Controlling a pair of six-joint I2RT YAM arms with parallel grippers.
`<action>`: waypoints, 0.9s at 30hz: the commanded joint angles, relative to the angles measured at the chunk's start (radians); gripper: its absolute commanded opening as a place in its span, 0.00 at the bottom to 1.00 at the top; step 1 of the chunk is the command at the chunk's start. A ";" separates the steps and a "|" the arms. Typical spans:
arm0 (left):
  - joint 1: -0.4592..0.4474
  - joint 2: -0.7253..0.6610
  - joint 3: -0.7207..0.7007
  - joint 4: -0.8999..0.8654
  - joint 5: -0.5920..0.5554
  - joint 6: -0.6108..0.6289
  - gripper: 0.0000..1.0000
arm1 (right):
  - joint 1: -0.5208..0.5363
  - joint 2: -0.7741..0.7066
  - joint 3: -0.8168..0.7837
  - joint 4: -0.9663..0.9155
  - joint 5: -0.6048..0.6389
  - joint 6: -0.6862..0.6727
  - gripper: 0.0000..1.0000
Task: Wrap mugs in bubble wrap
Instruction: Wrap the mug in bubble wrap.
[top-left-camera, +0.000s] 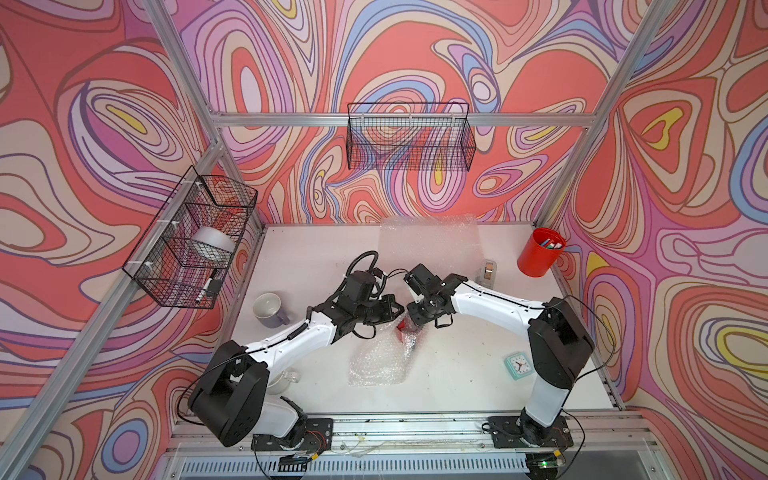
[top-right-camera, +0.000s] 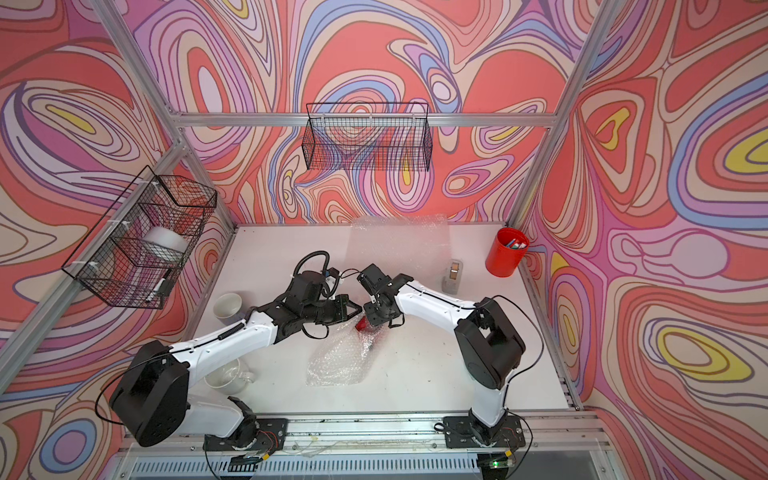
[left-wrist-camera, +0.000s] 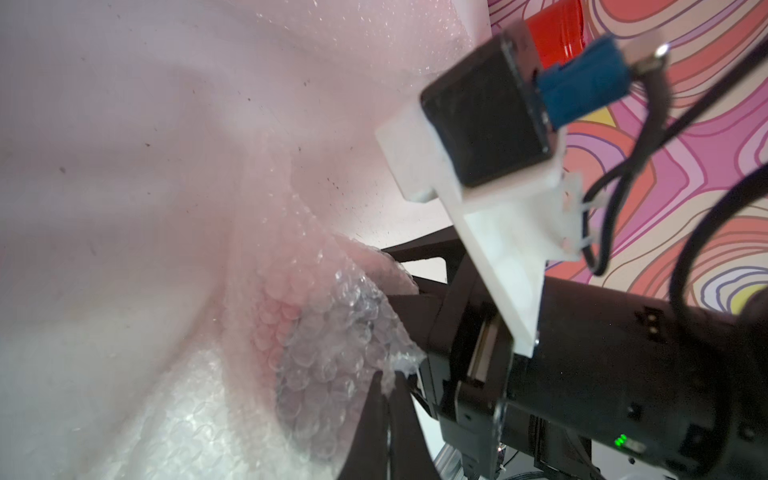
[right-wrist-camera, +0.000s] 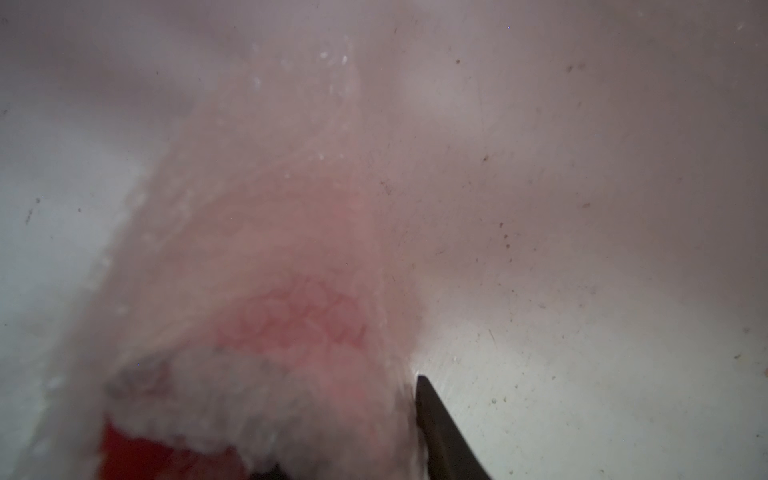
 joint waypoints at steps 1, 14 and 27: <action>-0.025 0.013 -0.015 0.004 -0.019 -0.012 0.00 | -0.001 -0.056 -0.027 0.048 -0.022 0.054 0.38; -0.085 0.142 0.011 -0.055 -0.024 0.026 0.00 | -0.026 -0.246 -0.120 0.026 0.032 0.069 0.47; -0.101 0.193 0.064 -0.083 -0.016 0.042 0.00 | -0.065 -0.183 -0.075 0.103 -0.127 0.095 0.75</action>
